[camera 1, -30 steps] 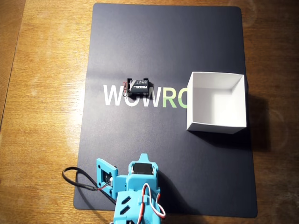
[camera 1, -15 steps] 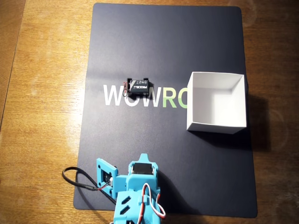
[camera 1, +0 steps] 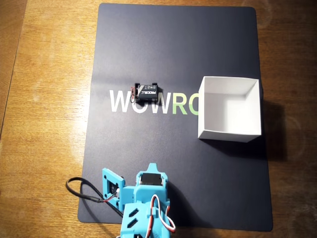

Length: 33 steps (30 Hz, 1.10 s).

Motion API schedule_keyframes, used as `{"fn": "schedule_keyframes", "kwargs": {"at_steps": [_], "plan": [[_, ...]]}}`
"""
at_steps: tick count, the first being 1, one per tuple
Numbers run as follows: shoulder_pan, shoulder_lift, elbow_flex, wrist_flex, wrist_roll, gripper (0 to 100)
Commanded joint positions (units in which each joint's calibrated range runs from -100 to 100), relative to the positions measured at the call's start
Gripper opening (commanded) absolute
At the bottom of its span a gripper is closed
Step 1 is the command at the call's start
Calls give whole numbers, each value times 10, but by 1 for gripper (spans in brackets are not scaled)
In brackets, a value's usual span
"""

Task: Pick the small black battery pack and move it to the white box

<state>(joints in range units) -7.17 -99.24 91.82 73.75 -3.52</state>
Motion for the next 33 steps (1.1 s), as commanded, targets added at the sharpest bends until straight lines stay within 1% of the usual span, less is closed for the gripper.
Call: {"fn": "schedule_keyframes", "kwargs": {"at_steps": [1, 24, 30, 33], "plan": [[7, 0, 0, 0, 0, 1], [4, 0, 1, -3, 0, 1], [-49, -1, 8, -37, 0, 1], [-49, -1, 9, -39, -4, 1]]}}
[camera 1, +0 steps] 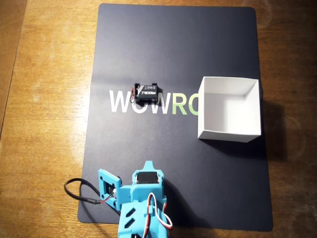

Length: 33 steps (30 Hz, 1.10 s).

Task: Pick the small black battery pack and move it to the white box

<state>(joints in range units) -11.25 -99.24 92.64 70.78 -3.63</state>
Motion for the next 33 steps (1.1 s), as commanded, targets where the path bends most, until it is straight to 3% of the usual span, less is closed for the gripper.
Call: {"fn": "schedule_keyframes", "kwargs": {"at_steps": [1, 12, 19, 24, 33], "plan": [[-8, -1, 1, -9, -3, 1], [4, 0, -2, -13, 3, 1], [4, 27, -62, -15, 63, 1], [4, 190, -206, -15, 63, 1], [-7, 597, -627, 9, 64, 1]]}}
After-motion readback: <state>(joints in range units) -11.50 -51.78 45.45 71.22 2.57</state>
